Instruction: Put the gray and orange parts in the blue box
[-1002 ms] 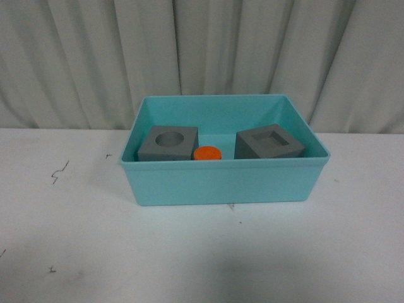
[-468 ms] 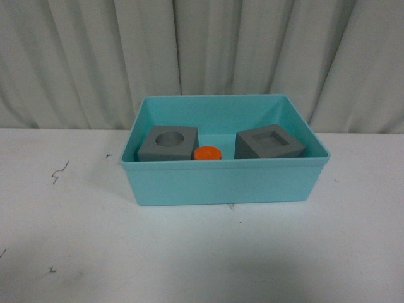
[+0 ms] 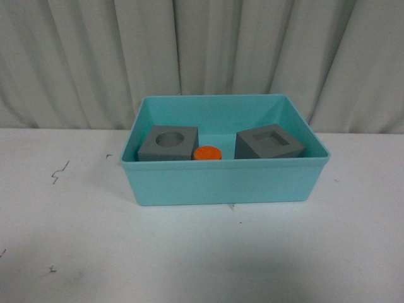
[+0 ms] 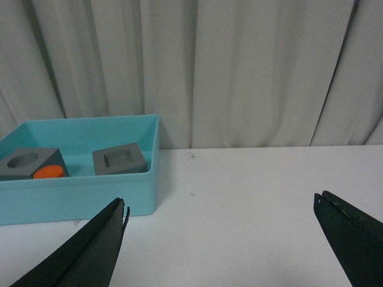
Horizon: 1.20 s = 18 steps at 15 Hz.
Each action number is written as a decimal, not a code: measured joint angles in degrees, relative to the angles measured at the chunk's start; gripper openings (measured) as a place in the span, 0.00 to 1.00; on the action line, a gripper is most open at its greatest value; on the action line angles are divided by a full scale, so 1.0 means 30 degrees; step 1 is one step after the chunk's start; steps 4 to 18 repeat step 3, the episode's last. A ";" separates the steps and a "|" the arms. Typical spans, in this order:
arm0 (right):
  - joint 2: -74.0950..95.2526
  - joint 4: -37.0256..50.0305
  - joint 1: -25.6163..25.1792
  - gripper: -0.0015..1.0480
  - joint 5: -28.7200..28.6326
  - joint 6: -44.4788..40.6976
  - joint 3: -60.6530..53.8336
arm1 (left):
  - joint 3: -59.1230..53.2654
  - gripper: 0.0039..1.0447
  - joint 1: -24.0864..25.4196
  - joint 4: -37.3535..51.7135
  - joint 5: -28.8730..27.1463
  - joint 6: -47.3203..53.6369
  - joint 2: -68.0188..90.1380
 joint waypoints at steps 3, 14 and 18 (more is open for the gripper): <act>0.0000 0.0000 0.0000 0.94 0.0000 0.0000 0.0000 | 0.0000 0.94 0.0000 0.0000 0.0000 0.0000 0.0000; 0.0000 0.0000 0.0000 0.94 0.0000 0.0000 0.0000 | 0.0000 0.94 0.0000 0.0000 0.0000 0.0000 0.0000; 0.0000 0.0000 0.0000 0.94 0.0000 0.0000 0.0000 | 0.0000 0.94 0.0000 0.0000 0.0000 0.0000 0.0000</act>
